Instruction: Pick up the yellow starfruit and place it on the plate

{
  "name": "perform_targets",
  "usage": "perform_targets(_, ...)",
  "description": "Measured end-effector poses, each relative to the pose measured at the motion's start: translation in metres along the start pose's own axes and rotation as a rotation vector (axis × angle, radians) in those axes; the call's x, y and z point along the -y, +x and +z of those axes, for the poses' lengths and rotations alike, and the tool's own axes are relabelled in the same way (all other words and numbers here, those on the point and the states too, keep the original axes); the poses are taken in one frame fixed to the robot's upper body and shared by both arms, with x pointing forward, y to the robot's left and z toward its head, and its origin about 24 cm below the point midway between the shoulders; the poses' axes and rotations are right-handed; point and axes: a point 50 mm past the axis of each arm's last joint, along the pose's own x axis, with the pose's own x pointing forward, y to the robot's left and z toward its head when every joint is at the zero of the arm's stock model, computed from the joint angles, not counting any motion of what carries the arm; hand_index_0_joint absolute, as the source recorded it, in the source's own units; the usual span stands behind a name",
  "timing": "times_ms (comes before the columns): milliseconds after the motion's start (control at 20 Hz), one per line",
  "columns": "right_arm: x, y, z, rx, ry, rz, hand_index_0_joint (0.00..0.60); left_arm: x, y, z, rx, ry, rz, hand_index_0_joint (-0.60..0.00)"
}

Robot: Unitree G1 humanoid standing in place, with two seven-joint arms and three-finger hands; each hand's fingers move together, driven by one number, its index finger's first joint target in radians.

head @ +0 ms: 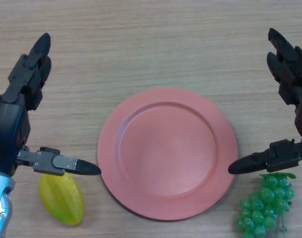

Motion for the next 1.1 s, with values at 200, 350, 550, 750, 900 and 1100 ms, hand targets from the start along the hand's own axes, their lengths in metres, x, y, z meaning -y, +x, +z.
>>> perform_targets(200,0.000,0.000,-0.001,-0.008,-0.020,-0.002,0.000,0.000,0.001,0.001,0.001,-0.012,0.000,0.000)
perform_targets(350,0.000,0.000,-0.001,-0.008,-0.020,-0.002,0.000,0.001,0.000,0.004,0.007,-0.051,0.000,0.000)
perform_targets(550,0.001,0.001,0.000,-0.004,-0.021,-0.002,0.000,0.003,-0.010,0.003,-0.078,-0.077,0.000,0.000)
perform_targets(750,0.001,0.007,-0.001,-0.001,-0.017,0.000,0.000,0.004,-0.027,-0.003,-0.146,-0.069,-0.037,0.000)
perform_targets(900,0.000,0.009,-0.002,-0.005,-0.013,0.003,0.000,-0.011,-0.043,-0.010,-0.185,-0.054,0.027,0.000)
perform_targets(1100,-0.009,0.016,-0.005,-0.013,0.000,0.037,0.000,-0.018,-0.060,-0.018,-0.140,-0.017,0.049,0.000)
